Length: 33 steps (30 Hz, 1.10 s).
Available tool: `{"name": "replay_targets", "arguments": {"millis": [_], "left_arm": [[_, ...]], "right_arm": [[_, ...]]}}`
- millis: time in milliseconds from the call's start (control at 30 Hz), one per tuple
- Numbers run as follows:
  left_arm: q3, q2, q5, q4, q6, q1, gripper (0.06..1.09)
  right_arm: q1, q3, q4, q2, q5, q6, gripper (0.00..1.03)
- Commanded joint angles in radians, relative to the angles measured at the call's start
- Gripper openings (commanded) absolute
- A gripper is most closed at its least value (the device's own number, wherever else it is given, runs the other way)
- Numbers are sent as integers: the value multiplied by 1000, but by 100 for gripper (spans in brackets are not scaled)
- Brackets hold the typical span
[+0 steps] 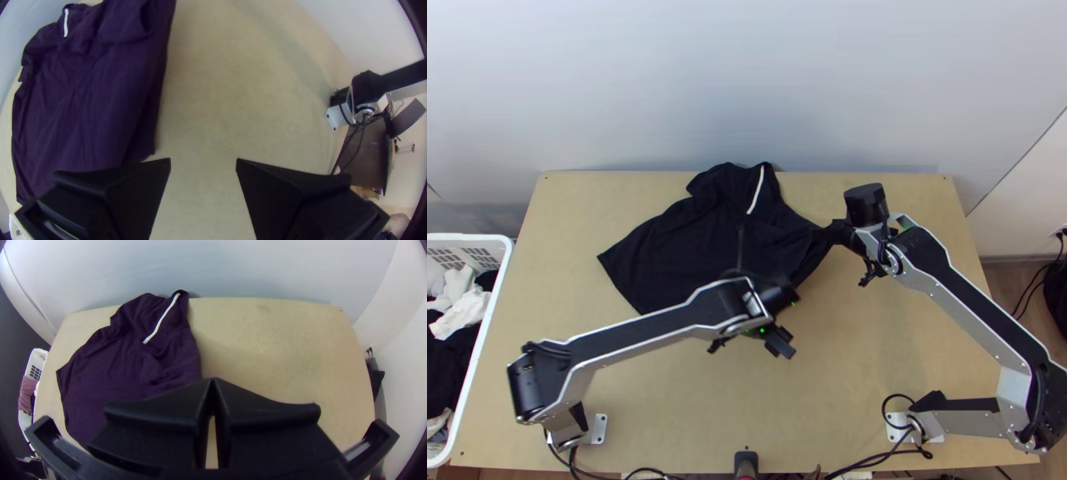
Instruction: Fold the t-shirt
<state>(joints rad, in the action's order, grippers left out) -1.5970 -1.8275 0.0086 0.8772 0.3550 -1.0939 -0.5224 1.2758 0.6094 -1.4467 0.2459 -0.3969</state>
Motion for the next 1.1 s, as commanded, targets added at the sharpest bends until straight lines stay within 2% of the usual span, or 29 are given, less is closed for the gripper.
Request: {"name": "replay_targets", "arguments": {"millis": [0, 200, 500, 800, 1067], "left_arm": [[-18, -75, 14, -29, 2, -54, 80], [-1, -118, 5, -55, 16, -41, 79], [69, -98, -78, -99, 1, 49, 79], [104, -79, -81, -145, -21, 160, 79], [124, -96, -81, -159, -31, 170, 79]], "right_arm": [[-2, -1, -7, -1, 0, -8, 3], [9, -23, -7, 19, 0, -8, 3], [27, -66, -8, 52, -7, -17, 3], [25, -70, -10, 46, -7, -22, 3], [27, -72, -10, 46, -7, -23, 3]]}}
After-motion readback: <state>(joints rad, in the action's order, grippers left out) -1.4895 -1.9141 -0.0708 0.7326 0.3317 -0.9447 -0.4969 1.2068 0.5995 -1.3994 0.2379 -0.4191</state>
